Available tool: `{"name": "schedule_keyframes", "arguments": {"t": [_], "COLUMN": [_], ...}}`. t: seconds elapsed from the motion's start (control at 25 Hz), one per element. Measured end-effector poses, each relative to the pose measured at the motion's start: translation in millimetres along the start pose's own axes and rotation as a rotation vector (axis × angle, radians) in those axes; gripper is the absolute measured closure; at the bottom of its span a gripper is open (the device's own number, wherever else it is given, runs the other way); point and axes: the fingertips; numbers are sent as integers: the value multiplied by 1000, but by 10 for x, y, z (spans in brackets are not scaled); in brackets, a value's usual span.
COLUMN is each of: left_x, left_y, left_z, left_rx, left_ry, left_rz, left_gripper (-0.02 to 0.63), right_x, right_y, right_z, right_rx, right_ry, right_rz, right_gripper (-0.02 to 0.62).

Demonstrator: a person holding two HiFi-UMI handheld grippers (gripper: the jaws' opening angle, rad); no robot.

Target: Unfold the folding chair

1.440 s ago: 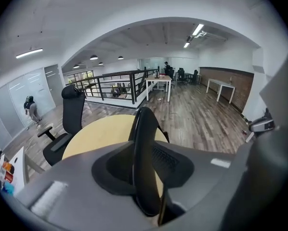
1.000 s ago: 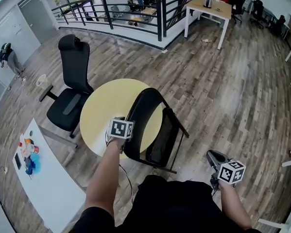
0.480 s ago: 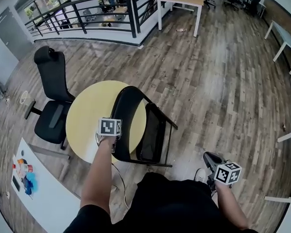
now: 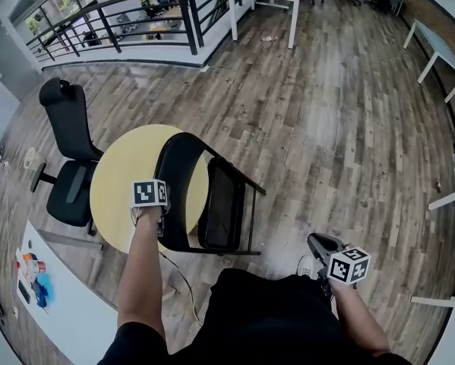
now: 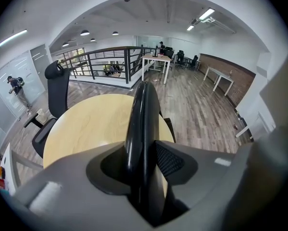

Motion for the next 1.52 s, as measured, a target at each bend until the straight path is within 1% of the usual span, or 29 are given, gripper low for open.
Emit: {"name": "schedule_keyframes", "arguments": {"t": [0.16, 0.36, 0.48, 0.68, 0.8, 1.12, 1.2, 1.4, 1.52], "left_x": [72, 197, 193, 205, 223, 240, 250, 281, 274], "left_y": [-170, -615, -930, -1390, -1563, -1939, -2010, -2249, -2423], "left_z": [-33, -95, -133, -166, -194, -218, -222, -200, -228], "left_rx": [11, 28, 17, -15, -32, -30, -23, 53, 76], "left_ry": [-12, -40, -39, -34, -33, -26, -30, -38, -32], "left_rz": [6, 22, 7, -44, -67, -66, -47, 64, 98], "left_gripper": [436, 446, 449, 449, 449, 453, 456, 479, 486], "right_x": [62, 85, 61, 18, 10, 157, 204, 321, 307], "right_y": [-111, -239, -279, -311, -320, -575, -670, -880, -999], "right_z": [-51, -102, -141, -176, -183, -180, -198, -241, -273], "right_rx": [5, 12, 11, 28, 42, 76, 89, 141, 163], "right_ry": [5, 22, 24, 33, 39, 66, 72, 94, 114], "right_rz": [-1, -22, -46, -103, -133, -169, -173, -197, -214], "right_gripper": [563, 563, 563, 563, 563, 563, 563, 563, 563]}}
Point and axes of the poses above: the fingertips, and each gripper's own axes: x backward along the fingers, y to its left, z out of its underside, and after that the axes turned 8 degrees about z, right-handed
